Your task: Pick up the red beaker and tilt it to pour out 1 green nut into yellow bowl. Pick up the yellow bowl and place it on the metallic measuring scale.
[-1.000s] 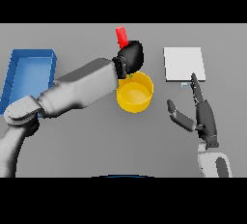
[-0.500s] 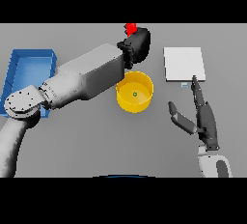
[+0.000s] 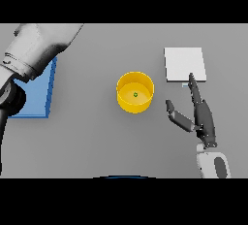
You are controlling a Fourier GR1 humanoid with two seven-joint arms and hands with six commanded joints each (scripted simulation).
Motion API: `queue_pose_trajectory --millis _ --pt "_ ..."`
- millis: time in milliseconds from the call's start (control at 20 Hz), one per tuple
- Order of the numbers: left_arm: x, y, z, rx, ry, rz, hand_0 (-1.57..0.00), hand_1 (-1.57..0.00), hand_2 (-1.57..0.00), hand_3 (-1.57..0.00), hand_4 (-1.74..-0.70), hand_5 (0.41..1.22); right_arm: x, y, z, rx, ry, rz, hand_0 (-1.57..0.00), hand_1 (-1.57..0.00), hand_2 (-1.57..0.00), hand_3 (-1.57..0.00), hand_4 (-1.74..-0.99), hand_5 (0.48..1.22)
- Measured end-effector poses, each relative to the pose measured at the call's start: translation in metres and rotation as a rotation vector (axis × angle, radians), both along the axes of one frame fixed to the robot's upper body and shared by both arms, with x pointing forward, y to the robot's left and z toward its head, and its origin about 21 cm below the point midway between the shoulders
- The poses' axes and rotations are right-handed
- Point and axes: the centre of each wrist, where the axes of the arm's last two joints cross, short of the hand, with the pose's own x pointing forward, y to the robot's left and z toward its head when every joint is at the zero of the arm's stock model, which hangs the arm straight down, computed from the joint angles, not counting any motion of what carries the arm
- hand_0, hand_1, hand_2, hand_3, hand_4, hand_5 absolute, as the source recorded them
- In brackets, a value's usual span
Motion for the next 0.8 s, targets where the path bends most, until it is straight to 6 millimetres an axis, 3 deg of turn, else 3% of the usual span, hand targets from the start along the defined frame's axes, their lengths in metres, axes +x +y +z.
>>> queue_pose_trajectory --millis 200,350,400,600,800 --pt "0.017 0.079 0.024 -0.58 0.059 0.206 -1.57 -1.57 -1.57 -1.39 -1.74 1.221 0.0 0.001 0.002 -0.043 -0.017 -0.012 0.0 0.0 0.0 0.0 -1.129 0.625" --pt "0.022 0.144 0.016 -0.899 0.058 0.328 -1.57 -1.57 -1.57 -1.48 -1.74 1.221 0.004 0.0 -0.001 0.04 -0.013 0.032 0.0 0.0 0.0 0.0 -1.083 0.625" --pt "0.023 0.168 0.003 -0.997 0.069 0.368 -1.57 -1.57 -1.57 -1.5 -1.74 1.221 0.006 -0.003 0.003 0.055 -0.024 0.039 0.0 0.0 0.0 0.0 -1.081 0.631" --pt "0.019 0.229 -0.051 -1.253 0.018 0.584 -1.57 -1.57 -1.57 -1.54 -1.74 1.221 0.004 -0.002 0.004 0.046 -0.019 0.064 0.0 0.0 0.0 0.0 -1.141 0.657" --pt "0.012 0.257 -0.086 -1.477 -0.022 0.77 -1.57 -1.57 -1.57 -1.52 -1.74 1.221 0.005 -0.006 -0.001 0.044 0.004 0.064 0.0 0.0 0.0 0.0 -1.168 0.68"
